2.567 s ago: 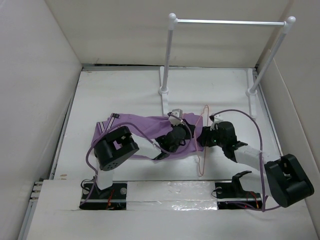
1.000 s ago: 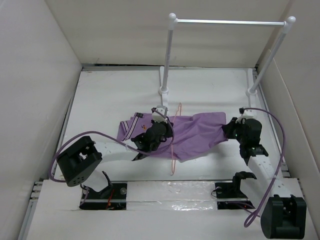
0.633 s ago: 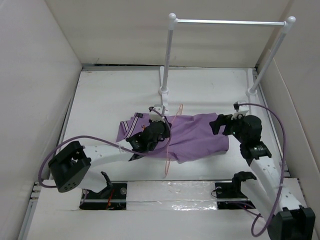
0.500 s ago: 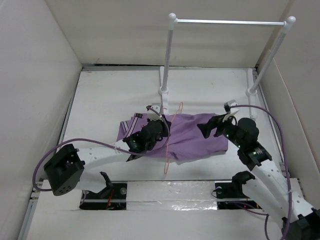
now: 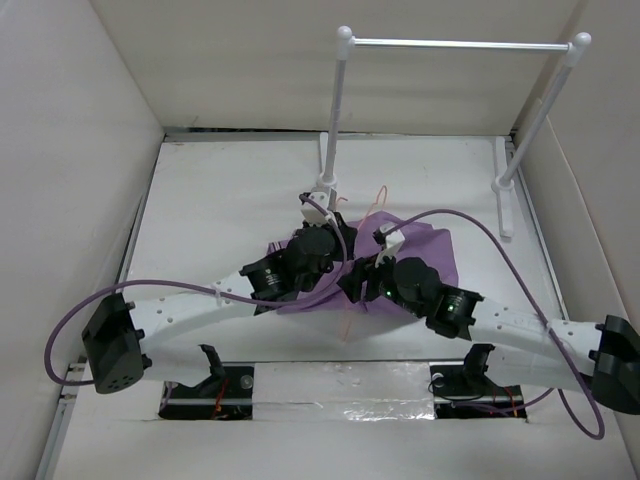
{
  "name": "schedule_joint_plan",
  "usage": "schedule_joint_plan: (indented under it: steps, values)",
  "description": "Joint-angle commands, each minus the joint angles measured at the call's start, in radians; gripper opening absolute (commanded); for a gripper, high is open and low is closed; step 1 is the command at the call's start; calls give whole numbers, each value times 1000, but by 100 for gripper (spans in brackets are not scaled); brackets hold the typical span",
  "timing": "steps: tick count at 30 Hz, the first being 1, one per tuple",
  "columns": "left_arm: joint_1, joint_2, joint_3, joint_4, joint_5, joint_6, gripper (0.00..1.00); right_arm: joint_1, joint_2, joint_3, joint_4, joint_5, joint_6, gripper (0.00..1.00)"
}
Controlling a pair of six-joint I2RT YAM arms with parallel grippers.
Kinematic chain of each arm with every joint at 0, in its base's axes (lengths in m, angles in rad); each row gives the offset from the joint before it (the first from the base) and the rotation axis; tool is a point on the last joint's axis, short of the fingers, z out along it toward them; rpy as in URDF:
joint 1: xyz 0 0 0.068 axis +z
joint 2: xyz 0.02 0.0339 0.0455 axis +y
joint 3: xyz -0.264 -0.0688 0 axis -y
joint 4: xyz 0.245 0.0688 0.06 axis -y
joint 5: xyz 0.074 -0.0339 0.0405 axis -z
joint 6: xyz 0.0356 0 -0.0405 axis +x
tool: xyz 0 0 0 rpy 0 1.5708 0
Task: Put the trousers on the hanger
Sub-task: Place the hanger at the clothesline.
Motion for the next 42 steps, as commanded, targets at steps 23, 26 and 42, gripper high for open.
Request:
schedule_joint_plan:
  steps: [23, 26, 42]
  values:
    - [39, 100, 586, -121, 37, 149, 9, -14, -34, 208, 303, -34, 183, 0]
    - [54, 151, 700, -142, 123, 178, 33, -101, -59, 263, 294, -145, 226, 0]
    - [108, 93, 704, -94, 206, 281, 70, -690, 8, 411, 340, -665, 420, 0]
